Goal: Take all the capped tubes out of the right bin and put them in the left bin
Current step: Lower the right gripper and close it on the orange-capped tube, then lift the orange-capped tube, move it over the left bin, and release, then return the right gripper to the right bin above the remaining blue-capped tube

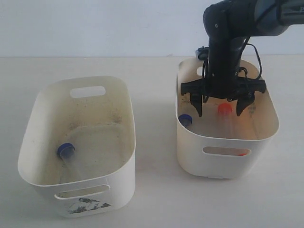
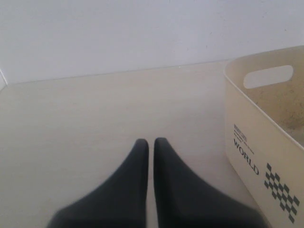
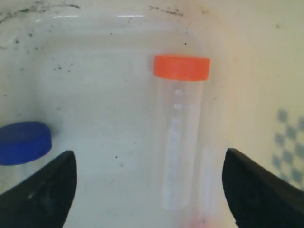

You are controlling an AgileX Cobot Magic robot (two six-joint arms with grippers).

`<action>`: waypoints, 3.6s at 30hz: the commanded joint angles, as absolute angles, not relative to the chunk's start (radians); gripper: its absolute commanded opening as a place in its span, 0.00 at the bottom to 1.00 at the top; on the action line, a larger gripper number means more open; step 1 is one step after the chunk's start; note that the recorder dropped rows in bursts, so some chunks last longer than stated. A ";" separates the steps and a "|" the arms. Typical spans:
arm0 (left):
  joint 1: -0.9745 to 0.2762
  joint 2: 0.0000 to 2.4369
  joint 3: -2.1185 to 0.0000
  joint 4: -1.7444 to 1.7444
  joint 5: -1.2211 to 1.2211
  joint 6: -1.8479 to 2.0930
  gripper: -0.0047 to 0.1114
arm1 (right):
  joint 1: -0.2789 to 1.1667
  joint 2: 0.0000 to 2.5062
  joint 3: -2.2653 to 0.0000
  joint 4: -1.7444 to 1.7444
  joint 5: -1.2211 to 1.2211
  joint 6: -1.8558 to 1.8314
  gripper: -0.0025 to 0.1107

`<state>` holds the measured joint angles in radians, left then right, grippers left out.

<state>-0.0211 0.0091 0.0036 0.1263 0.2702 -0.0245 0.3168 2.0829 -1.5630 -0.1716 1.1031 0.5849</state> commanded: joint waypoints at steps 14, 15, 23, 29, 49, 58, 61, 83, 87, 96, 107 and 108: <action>-0.018 0.006 0.000 0.115 0.261 -0.036 0.08 | 0.349 2.174 -1.558 -0.232 1.115 0.618 0.71; -0.018 0.006 0.000 0.115 0.261 -0.036 0.08 | 0.349 2.181 -1.558 -0.232 1.119 0.618 0.71; -0.018 0.006 0.000 0.115 0.261 -0.036 0.08 | 0.349 2.210 -1.558 -0.230 1.140 0.619 0.67; -0.018 0.006 0.000 0.115 0.261 -0.036 0.08 | 0.349 2.210 -1.558 -0.226 1.140 0.619 0.35; -0.018 0.006 0.000 0.115 0.261 -0.036 0.08 | 0.349 1.928 -1.560 -0.261 1.028 0.591 0.02; -0.018 0.006 0.000 0.115 0.261 -0.036 0.08 | 0.529 1.758 -1.560 0.253 0.911 0.197 0.02; -0.018 0.006 0.000 0.115 0.261 -0.036 0.08 | 0.652 1.804 -1.560 0.345 0.793 0.152 0.02; -0.018 0.006 0.000 0.115 0.261 -0.036 0.08 | 0.482 1.822 -1.791 0.283 1.108 0.091 0.65; -0.018 0.006 0.000 0.115 0.261 -0.036 0.08 | 0.361 1.828 -1.791 0.273 1.221 0.055 0.56; -0.018 0.006 0.000 0.115 0.261 -0.036 0.08 | 0.251 1.826 -1.738 0.280 1.221 -0.005 0.39; -0.018 0.006 0.000 0.115 0.261 -0.036 0.08 | 0.249 1.828 -1.482 0.280 1.044 0.000 0.39; -0.018 0.006 0.000 0.115 0.261 -0.036 0.08 | 0.249 1.830 -1.473 0.283 1.031 0.000 0.39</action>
<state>-0.0211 0.0091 0.0036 0.1263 0.2702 -0.0245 0.2570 1.8328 -1.5016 0.2784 1.0813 0.0000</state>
